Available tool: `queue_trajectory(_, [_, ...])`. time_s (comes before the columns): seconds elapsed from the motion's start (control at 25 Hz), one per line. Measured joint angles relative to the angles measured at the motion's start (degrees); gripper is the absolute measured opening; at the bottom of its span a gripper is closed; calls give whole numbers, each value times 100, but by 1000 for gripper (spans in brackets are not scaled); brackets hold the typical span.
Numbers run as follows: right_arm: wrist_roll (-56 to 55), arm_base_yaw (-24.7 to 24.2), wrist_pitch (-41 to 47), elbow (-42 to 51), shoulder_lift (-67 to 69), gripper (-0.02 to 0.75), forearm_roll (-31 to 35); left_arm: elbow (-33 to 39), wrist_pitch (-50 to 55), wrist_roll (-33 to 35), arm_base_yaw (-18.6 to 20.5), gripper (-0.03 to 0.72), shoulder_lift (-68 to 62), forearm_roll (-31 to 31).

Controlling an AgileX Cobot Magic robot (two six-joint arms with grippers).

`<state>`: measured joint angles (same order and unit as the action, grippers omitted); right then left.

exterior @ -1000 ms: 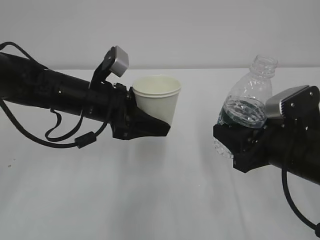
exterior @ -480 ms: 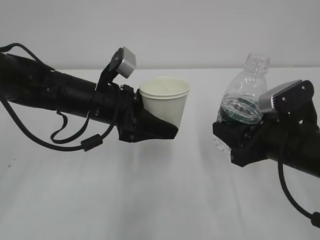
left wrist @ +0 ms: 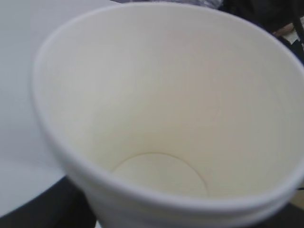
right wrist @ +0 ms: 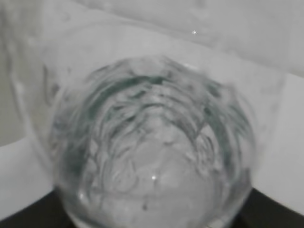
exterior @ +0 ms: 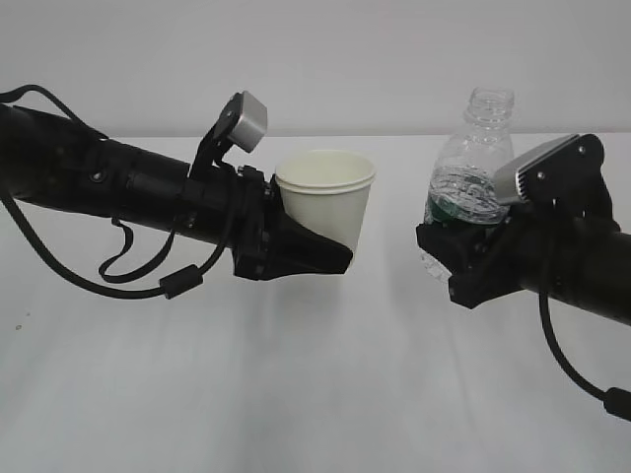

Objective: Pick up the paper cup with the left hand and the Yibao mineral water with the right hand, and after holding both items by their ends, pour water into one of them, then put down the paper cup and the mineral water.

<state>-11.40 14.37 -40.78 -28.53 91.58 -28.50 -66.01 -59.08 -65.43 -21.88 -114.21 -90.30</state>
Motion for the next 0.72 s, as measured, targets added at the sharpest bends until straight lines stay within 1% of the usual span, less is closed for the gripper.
queue_trajectory(0.32, [157,0,381,-323,0,402,-27,0,-29,214,0,455,0,17])
queue_trajectory(0.48, [176,0,771,-570,0,403,-244,0,-28,361,0,455,0,26])
queue_trajectory(0.72, [190,0,1031,-829,0,402,-480,0,-28,598,0,454,0,117])
